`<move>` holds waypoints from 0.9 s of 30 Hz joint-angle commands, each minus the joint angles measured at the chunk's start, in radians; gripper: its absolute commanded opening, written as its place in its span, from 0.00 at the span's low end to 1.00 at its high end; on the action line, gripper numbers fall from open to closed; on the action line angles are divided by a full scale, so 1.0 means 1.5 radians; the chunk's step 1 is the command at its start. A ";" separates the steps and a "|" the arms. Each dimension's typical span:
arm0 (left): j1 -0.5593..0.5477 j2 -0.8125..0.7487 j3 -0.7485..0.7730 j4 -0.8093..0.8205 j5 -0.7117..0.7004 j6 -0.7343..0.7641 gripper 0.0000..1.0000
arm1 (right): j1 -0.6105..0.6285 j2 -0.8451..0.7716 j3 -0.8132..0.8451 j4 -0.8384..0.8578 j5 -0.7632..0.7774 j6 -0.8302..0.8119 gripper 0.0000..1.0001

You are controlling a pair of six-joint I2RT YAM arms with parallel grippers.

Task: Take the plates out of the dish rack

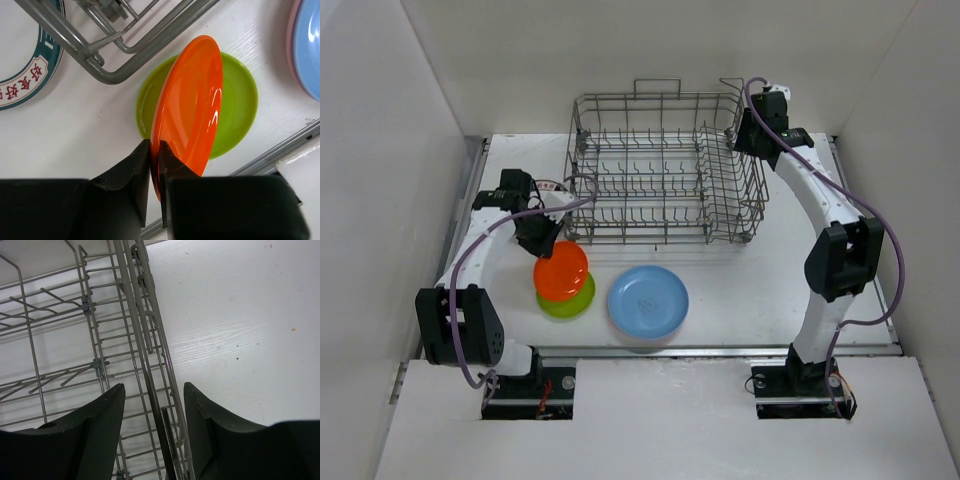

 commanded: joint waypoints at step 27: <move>0.026 0.014 0.196 -0.082 -0.064 0.021 0.63 | -0.001 -0.065 -0.017 -0.059 0.039 0.000 0.65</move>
